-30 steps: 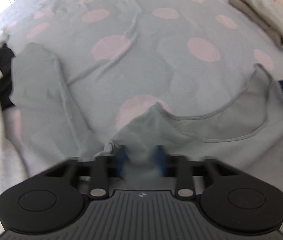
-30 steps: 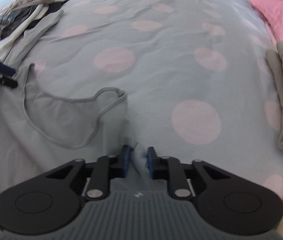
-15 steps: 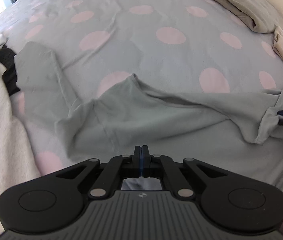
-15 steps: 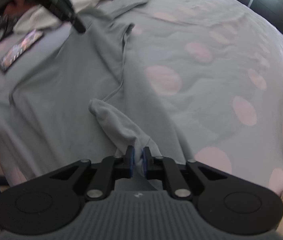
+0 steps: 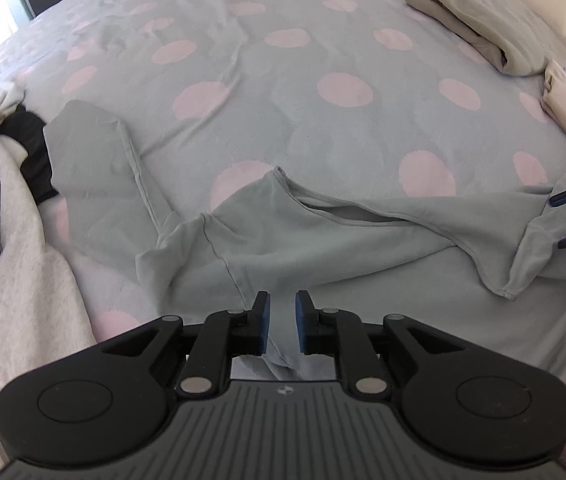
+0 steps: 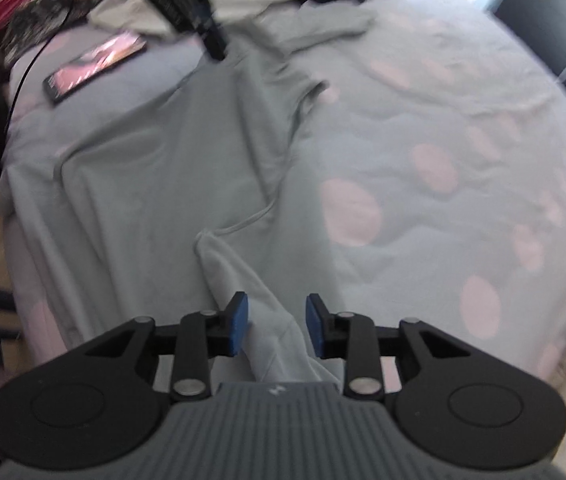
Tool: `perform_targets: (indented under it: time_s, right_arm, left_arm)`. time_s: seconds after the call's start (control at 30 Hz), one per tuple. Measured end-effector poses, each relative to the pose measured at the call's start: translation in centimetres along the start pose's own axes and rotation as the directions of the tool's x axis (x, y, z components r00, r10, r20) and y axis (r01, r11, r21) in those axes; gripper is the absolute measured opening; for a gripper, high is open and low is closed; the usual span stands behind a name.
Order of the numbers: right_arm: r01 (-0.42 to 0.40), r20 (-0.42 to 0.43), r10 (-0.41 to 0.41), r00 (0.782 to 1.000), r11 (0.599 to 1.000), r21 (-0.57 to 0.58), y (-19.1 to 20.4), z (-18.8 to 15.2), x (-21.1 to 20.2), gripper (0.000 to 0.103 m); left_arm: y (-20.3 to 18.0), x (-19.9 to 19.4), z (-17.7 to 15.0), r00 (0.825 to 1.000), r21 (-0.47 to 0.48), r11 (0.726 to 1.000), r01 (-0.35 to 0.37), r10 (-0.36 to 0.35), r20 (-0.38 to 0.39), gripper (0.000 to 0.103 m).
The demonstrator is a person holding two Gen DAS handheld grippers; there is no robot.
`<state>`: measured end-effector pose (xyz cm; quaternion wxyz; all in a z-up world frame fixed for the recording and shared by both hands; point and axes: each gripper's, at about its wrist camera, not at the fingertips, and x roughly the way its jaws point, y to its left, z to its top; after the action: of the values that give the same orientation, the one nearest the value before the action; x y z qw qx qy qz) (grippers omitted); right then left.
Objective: Fold clothes
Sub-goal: 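Grasp the grey shirt hem with the left gripper while the right gripper grasps the hem, then lift the grey shirt high with both grippers to shake it out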
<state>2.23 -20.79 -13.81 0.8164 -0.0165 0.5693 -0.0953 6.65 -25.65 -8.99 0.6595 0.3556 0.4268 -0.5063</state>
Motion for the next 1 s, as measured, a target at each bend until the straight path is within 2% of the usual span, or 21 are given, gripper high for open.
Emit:
perform_targets:
  time_s: [0.1,0.2,0.27,0.3,0.33,0.4,0.47,0.57,0.6,0.67,0.73,0.77,0.8,1.0]
  right_arm:
    - [-0.020,-0.071,0.012,0.997,0.994,-0.105,0.3,0.7,2.7,0.035]
    - [-0.047,-0.132,0.024,0.991,0.983,-0.175,0.5,0.6,4.9,0.032]
    - [-0.074,-0.148,0.045,0.988,0.979,-0.192,0.6,0.3,5.7,0.026]
    - [-0.090,-0.149,0.061,0.987,0.977,-0.194,0.6,0.2,5.9,0.017]
    - [-0.097,-0.146,0.067,0.987,0.974,-0.204,0.7,0.0,5.9,0.015]
    - [-0.106,-0.129,0.078,0.989,0.968,-0.226,0.7,-0.3,5.1,0.011]
    - [-0.121,-0.106,0.100,0.989,0.969,-0.214,0.4,-0.8,3.9,0.011]
    - [-0.118,-0.061,0.110,0.992,0.978,-0.169,-0.5,-1.8,1.8,0.011]
    - [-0.113,-0.045,0.107,0.993,0.982,-0.153,-0.8,-2.1,1.1,0.011]
    - [-0.107,-0.018,0.105,0.994,0.987,-0.118,-1.3,-2.5,-0.2,0.011]
    - [-0.101,0.006,0.101,0.995,0.991,-0.088,-1.7,-3.0,-1.4,0.011]
    - [-0.090,0.016,0.092,0.996,0.993,-0.075,-2.0,-3.1,-1.9,0.011]
    - [-0.076,0.030,0.078,0.997,0.995,-0.064,-2.2,-3.2,-2.4,0.011]
    - [0.044,0.120,-0.048,0.992,0.999,0.031,-2.1,-3.5,-5.4,0.010]
  left_arm:
    - [0.0,0.4,0.5,1.000,0.057,0.998,-0.001,0.000,0.019,0.023]
    - [0.4,1.1,1.3,0.999,0.119,0.993,-0.021,0.017,0.036,0.026]
    - [1.0,1.8,2.3,0.998,0.141,0.989,-0.042,0.035,0.048,0.026]
    - [1.4,2.3,2.8,0.998,0.148,0.988,-0.048,0.041,0.053,0.026]
    - [1.8,2.8,3.4,0.997,0.154,0.987,-0.055,0.046,0.059,0.026]
    - [2.5,4.0,4.3,0.997,0.155,0.986,-0.065,0.056,0.060,0.026]
    - [3.1,5.5,4.9,0.998,0.174,0.983,-0.065,0.061,0.027,0.026]
    - [3.8,7.4,4.9,0.998,0.173,0.984,-0.033,0.040,-0.040,0.026]
    - [3.9,7.6,4.6,0.999,0.171,0.985,-0.025,0.033,-0.040,0.026]
    - [3.8,7.8,3.9,0.999,0.170,0.985,-0.020,0.025,-0.028,0.025]
    - [3.8,7.5,3.5,1.000,0.150,0.989,-0.013,0.016,-0.017,0.021]
    - [3.7,7.2,3.3,1.000,0.136,0.991,0.001,0.001,-0.015,0.009]
    - [3.6,6.8,3.2,1.000,0.133,0.991,0.002,-0.001,-0.004,0.005]
    - [2.5,2.7,2.4,0.995,0.110,0.993,-0.037,0.026,0.098,0.003]
